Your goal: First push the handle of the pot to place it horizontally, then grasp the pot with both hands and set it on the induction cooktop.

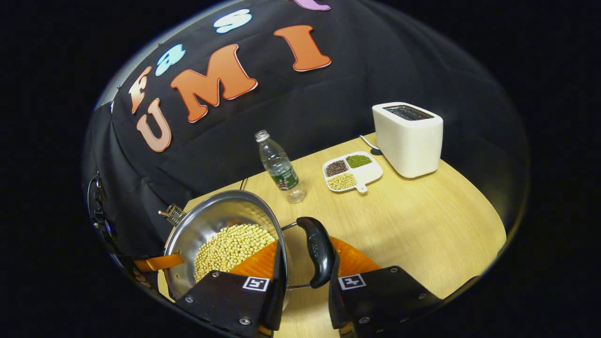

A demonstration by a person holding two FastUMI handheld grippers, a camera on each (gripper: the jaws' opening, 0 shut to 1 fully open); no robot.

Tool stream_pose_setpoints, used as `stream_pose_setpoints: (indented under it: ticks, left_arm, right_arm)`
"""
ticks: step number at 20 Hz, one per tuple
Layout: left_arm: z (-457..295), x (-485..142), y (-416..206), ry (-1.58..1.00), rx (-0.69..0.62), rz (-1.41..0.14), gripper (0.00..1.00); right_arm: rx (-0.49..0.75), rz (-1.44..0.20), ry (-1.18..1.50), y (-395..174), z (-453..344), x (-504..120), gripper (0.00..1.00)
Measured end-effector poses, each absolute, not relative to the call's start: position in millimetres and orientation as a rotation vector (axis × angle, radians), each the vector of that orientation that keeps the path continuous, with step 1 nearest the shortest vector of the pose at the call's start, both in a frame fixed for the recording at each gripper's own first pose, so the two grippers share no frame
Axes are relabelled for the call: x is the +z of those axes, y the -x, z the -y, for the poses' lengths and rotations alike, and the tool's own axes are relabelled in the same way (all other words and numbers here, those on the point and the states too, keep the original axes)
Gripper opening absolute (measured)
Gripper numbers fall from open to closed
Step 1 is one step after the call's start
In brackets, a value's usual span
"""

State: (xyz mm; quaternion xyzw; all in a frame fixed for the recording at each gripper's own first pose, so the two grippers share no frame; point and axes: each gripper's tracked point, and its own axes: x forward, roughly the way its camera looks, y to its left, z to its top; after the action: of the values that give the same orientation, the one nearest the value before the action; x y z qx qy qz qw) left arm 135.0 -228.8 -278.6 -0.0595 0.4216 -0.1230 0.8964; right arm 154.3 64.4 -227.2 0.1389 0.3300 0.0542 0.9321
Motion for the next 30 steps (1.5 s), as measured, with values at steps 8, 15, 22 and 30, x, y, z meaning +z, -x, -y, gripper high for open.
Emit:
stream_pose_setpoints:
  ticks: [8,15,22,30]
  left_arm:
    - [162.2,-251.4,-122.3,0.143,-0.189,-0.858,0.5]
    - [142.7,-233.1,-112.0,0.161,-0.125,-0.879,0.5]
    - [149.1,-233.8,-103.5,0.201,-0.074,-0.925,0.51]
    - [144.2,-225.4,-105.4,0.163,-0.077,-0.954,0.5]
  right_arm:
    - [0.184,-0.674,-0.286,-140.2,-131.3,-215.0,0.39]
    - [0.243,-0.706,-0.295,-133.8,-193.0,-226.1,0.39]
    - [0.271,-0.744,-0.293,-128.1,-247.4,-249.7,0.39]
    - [0.284,-0.789,-0.287,-120.2,-281.3,-271.2,0.39]
